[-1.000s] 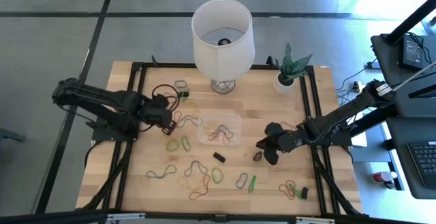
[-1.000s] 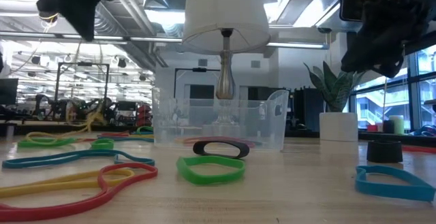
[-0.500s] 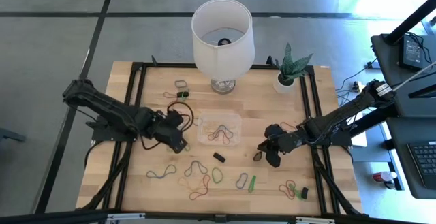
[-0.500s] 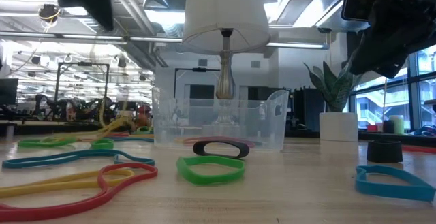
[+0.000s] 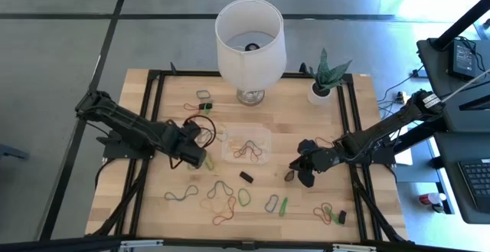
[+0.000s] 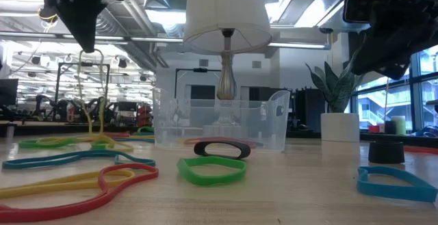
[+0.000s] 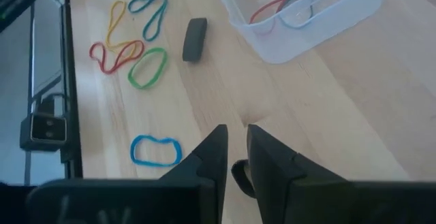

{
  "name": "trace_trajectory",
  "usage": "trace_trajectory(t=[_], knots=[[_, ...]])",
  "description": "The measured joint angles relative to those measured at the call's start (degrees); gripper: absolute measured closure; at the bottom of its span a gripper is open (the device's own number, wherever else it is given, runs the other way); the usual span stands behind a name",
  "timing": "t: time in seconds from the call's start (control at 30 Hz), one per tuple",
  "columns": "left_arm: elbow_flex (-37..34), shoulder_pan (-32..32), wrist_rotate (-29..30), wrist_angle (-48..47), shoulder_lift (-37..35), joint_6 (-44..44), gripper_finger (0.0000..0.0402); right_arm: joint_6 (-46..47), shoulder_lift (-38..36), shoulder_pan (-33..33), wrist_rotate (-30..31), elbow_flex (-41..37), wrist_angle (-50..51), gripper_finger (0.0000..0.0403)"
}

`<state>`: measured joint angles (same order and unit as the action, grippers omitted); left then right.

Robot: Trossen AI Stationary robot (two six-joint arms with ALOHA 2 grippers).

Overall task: Pick and place rubber bands into bin
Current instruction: Put the yellow rubber band into the container

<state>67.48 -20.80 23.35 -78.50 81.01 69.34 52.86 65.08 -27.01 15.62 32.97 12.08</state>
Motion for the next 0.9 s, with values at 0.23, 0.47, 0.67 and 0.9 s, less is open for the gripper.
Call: trace_trajectory(t=[0.23, 0.47, 0.67, 0.9], knots=[[0.0, 0.0, 0.1, -6.0, -1.7, -3.3, 0.0399, 2.6, 0.0, 0.0, 2.1, 0.0, -2.4, 0.0342], [0.0, 0.0, 1.5, -11.4, -4.0, -7.4, 0.0399, 7.7, 0.0, 0.2, 7.1, 0.0, -2.6, 0.0342], [-1.7, 0.1, 5.2, -11.5, -6.6, -9.1, 0.0399, 11.4, 0.0, 1.1, 7.5, 0.0, -2.6, 0.0342], [-5.1, 0.1, 4.1, -11.3, -8.2, -8.6, 0.0399, 11.6, 0.0, 2.7, 7.5, 0.0, -3.7, 0.0342]])
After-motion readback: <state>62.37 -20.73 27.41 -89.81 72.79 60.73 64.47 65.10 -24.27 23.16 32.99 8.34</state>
